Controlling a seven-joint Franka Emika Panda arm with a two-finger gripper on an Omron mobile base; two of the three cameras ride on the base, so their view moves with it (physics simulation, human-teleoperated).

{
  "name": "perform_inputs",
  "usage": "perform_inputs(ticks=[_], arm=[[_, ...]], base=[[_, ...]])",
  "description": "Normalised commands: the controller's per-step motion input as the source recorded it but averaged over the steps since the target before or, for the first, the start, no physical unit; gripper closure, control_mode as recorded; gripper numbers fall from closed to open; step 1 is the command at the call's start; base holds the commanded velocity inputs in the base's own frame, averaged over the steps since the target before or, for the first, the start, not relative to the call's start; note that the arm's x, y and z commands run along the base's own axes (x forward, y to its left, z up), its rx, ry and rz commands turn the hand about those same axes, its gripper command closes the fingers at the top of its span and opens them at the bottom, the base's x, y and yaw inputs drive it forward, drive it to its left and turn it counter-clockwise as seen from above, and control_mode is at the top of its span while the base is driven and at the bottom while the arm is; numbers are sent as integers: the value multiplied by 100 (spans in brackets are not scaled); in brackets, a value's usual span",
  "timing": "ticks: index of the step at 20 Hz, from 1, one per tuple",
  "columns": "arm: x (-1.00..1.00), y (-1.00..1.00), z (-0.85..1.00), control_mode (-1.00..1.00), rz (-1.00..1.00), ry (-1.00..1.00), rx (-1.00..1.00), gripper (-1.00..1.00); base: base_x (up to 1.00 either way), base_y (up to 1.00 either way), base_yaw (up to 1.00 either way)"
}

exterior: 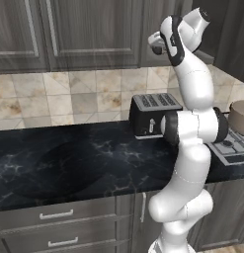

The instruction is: Open the cabinet and move the ladle to the pot. Then close the cabinet.

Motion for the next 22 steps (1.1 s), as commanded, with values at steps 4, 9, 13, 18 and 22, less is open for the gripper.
perform_inputs(ticks=[4,9,13,18,22], arm=[[13,1,-11,-100,0,0,0,100],[3,0,-7,-100,1,0,0,100],[-16,0,0,-100,0,0,0,100],[-70,0,0,-100,0,-1,0,100],[-100,0,0,-100,0,-3,0,100]], base=[[0,0,0],[0,0,0],[0,0,0],[0,0,0],[0,0,0]])
